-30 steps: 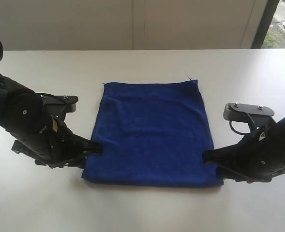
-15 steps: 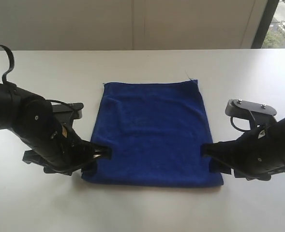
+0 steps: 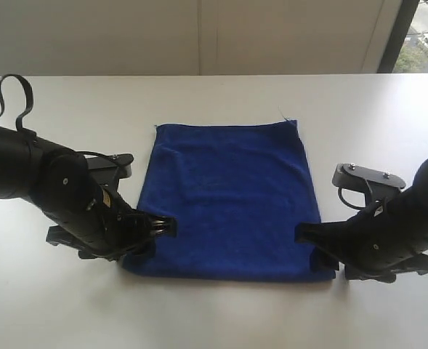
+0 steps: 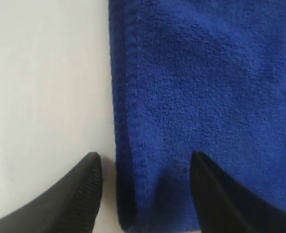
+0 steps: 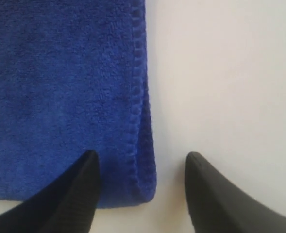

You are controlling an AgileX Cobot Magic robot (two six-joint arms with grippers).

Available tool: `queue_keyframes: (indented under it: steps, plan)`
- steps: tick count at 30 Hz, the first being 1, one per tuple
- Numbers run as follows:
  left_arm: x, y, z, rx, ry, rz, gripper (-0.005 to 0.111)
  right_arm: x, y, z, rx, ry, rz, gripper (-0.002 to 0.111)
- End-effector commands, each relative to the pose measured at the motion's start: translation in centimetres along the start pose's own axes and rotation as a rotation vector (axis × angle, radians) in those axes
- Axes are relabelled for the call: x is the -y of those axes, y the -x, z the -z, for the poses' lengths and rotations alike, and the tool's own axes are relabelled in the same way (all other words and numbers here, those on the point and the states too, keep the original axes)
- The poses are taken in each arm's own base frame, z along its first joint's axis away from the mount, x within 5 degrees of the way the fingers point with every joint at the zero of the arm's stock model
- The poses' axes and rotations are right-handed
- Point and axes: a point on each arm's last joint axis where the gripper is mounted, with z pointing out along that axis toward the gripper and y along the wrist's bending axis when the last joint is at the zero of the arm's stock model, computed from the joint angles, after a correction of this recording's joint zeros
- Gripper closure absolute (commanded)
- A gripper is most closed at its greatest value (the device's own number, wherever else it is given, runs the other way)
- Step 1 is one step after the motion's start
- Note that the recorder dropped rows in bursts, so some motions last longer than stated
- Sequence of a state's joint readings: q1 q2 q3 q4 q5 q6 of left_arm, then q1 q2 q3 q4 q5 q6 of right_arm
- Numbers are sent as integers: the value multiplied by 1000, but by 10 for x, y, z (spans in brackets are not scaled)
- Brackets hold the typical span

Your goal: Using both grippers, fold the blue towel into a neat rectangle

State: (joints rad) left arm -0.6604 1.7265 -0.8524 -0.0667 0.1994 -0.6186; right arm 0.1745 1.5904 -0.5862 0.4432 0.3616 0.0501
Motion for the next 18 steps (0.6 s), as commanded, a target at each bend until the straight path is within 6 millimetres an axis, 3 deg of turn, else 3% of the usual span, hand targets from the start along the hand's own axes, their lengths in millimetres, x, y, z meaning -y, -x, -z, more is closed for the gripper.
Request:
queue_keyframes:
  steps: [1, 5, 7, 12, 18]
  plan:
    - [-4, -9, -13, -71, 32, 28, 60, 2, -4, -7, -33, -13, -1, 73]
    - [-5, -10, -13, -79, 35, 6, 92, 2, -4, -7, -31, -13, 10, 104]
    - [-5, -11, -13, -84, 38, 2, 106, 2, -4, -7, -29, -13, 15, 108]
    - [-5, -11, -12, -90, 39, -21, 107, 1, -3, -4, -17, -6, 23, 108]
    - [-4, -12, 4, -89, 29, -57, 107, -5, -1, 18, 45, 34, 41, 108]
